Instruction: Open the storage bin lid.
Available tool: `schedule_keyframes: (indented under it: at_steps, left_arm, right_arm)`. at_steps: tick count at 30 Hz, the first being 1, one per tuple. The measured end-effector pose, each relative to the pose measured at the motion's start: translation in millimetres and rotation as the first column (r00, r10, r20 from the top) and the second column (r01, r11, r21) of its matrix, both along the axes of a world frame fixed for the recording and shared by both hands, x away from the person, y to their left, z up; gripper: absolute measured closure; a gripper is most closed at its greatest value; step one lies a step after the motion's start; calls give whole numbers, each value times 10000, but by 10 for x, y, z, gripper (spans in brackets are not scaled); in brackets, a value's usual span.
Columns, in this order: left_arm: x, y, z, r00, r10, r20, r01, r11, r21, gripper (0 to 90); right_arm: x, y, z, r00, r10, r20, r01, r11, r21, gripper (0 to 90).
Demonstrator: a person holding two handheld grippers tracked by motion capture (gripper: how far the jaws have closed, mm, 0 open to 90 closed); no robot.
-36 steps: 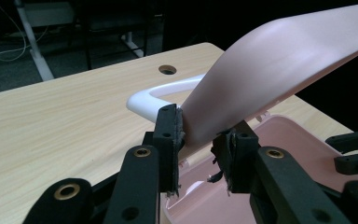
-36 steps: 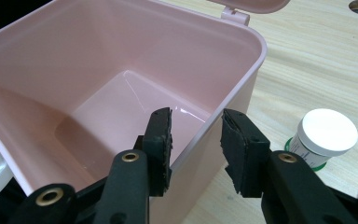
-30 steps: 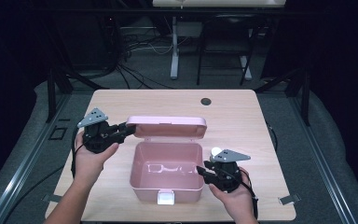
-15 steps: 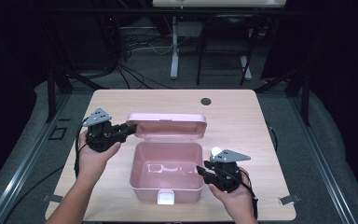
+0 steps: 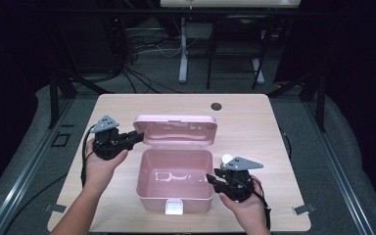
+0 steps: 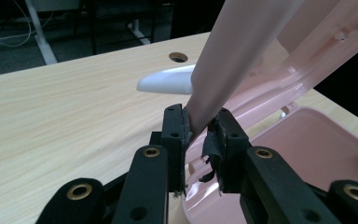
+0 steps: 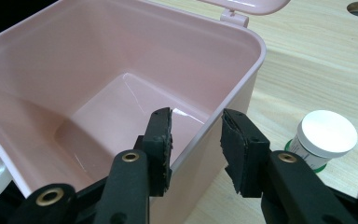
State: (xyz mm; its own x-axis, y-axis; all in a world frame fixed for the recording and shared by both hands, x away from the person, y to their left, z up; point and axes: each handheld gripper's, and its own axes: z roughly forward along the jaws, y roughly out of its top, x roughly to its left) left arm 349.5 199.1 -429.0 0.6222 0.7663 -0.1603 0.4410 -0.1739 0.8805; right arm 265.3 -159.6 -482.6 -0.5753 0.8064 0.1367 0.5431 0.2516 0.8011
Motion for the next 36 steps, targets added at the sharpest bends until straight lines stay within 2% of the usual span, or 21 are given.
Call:
schedule_keyframes:
  at_steps: [12, 36]
  left_arm:
    - [30, 3, -42, 10000, 85, -26, -86, 9999, -101, 789]
    - [136, -14, -85, 9981, 491, -368, -501, 9984, -244, 818]
  right_arm:
    - [0, 3, -7, 10000, -25, 27, 25, 10000, 13, 633]
    - [3, 7, -18, 10000, -65, 9, 65, 9999, 102, 627]
